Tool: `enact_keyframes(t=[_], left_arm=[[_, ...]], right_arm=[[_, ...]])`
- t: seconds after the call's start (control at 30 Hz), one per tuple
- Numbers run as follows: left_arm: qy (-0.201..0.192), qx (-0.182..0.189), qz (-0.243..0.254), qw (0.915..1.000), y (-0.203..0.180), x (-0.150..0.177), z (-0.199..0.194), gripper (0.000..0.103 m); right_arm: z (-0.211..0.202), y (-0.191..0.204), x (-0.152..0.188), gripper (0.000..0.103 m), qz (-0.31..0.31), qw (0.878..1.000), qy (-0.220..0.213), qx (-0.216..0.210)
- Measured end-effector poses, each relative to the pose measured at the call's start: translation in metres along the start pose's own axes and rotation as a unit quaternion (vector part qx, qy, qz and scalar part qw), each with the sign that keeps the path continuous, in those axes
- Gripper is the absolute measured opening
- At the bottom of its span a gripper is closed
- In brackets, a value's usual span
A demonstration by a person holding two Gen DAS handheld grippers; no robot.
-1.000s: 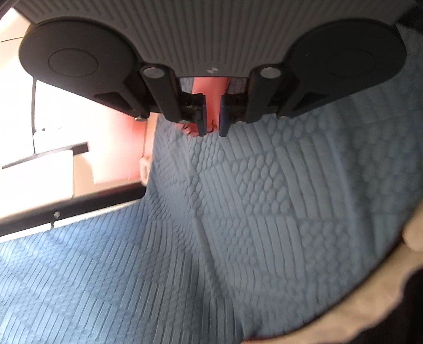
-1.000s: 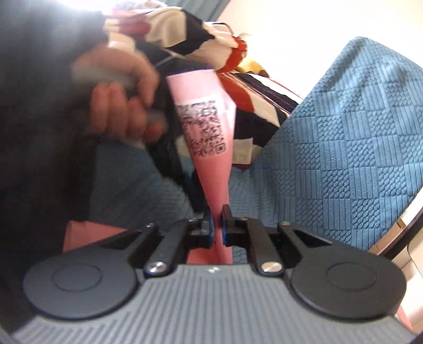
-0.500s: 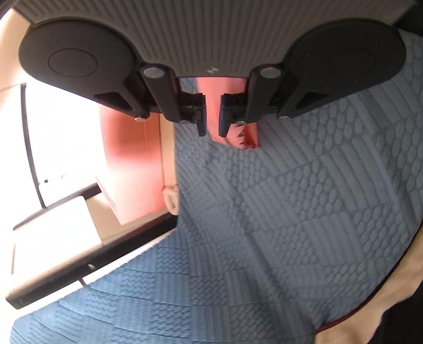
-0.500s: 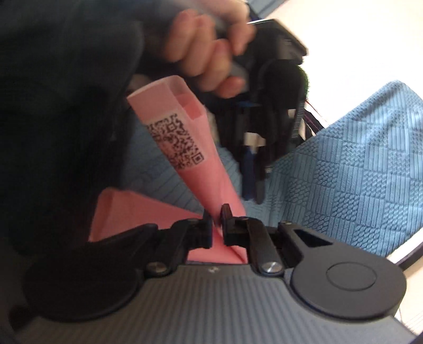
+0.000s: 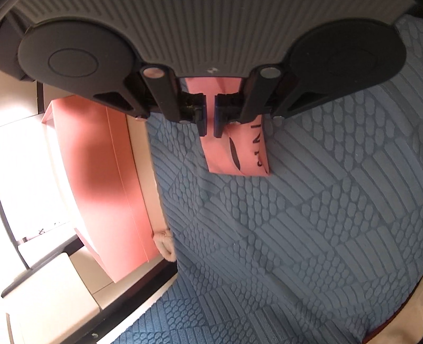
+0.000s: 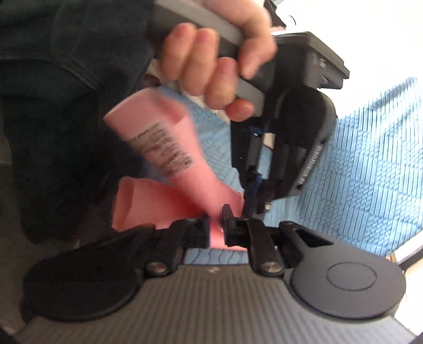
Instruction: Organize objects
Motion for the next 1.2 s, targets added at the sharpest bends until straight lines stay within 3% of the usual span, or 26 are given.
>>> enact_keyframes(t=[0.17, 0.3, 0.37, 0.5, 0.6, 0.7, 0.83, 1.03, 1.2], left_arm=[[-0.017, 0.013, -0.027, 0.9994, 0.007, 0.004, 0.005, 0.008], [-0.021, 0.021, -0.033, 0.9990, 0.010, 0.010, 0.008, 0.008], [-0.020, 0.022, -0.032, 0.9990, 0.010, 0.010, 0.009, 0.008], [-0.020, 0.024, -0.037, 0.9988, 0.010, 0.011, 0.010, 0.008], [-0.019, 0.027, -0.045, 0.9985, 0.010, 0.016, 0.008, 0.008], [-0.013, 0.021, -0.036, 0.9990, 0.006, 0.022, 0.007, 0.008], [0.000, 0.010, -0.023, 0.9997, 0.002, 0.032, 0.004, 0.008], [0.013, 0.000, -0.014, 0.9998, -0.001, 0.044, 0.003, 0.008], [0.019, -0.012, 0.003, 0.9997, -0.003, 0.050, 0.002, 0.008]], right_arm=[[-0.021, -0.014, 0.002, 0.024, 0.047, 0.998, 0.019, -0.031], [-0.026, -0.048, 0.009, 0.025, 0.161, 0.985, 0.052, -0.027], [-0.017, -0.071, 0.017, 0.026, 0.243, 0.967, 0.071, -0.022], [0.015, -0.103, 0.035, 0.034, 0.413, 0.903, 0.114, -0.035], [0.043, -0.109, 0.050, 0.038, 0.500, 0.855, 0.132, -0.049], [0.068, -0.110, 0.070, 0.038, 0.545, 0.823, 0.150, -0.060], [0.083, -0.109, 0.078, 0.041, 0.579, 0.797, 0.155, -0.078], [0.102, -0.101, 0.079, 0.041, 0.582, 0.790, 0.162, -0.109], [0.110, -0.098, 0.080, 0.046, 0.613, 0.757, 0.164, -0.156]])
Point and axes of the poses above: each gripper's, at about its wrist camera, not at the fingertips, and z roughly the way its jaws point, y to its left, x to its underside, the point moved 10 cm from there along z, roughly the way its jaws point, and after that the axes turned 12 degrees about x, right-handed, at the moved point
